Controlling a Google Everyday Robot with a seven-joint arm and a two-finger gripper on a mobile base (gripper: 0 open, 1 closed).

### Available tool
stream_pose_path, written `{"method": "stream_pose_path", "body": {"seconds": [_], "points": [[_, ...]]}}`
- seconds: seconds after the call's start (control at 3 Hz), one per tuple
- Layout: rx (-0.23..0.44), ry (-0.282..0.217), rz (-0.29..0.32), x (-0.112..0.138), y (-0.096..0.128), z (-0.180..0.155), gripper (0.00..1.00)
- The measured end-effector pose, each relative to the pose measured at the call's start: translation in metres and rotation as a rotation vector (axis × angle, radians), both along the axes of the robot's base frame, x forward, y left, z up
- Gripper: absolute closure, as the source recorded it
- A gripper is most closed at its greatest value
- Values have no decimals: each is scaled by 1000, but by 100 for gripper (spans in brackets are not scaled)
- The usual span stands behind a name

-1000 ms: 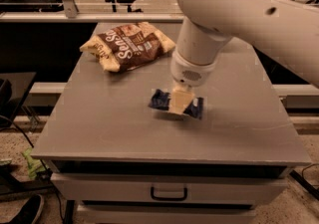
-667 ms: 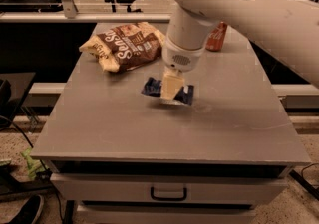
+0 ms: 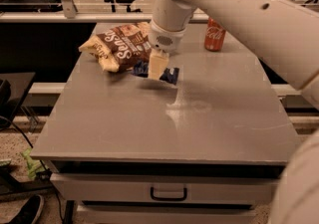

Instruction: Move rxbar blueberry near brown chip bag

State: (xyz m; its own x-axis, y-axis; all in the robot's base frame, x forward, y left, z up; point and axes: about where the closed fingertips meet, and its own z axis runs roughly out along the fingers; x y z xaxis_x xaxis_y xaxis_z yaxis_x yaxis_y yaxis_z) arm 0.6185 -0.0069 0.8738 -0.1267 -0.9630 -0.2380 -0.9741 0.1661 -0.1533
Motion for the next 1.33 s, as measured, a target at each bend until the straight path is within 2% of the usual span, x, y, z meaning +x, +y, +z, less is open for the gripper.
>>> {"method": "stream_pose_path", "body": {"seconds": [0.33, 0.67, 1.0, 1.33], "points": [[9, -15, -15, 29, 11, -1, 100], [9, -24, -48, 50, 12, -4, 86], [7, -32, -76, 65, 8, -5, 62], [8, -33, -80, 68, 8, -7, 39]]}}
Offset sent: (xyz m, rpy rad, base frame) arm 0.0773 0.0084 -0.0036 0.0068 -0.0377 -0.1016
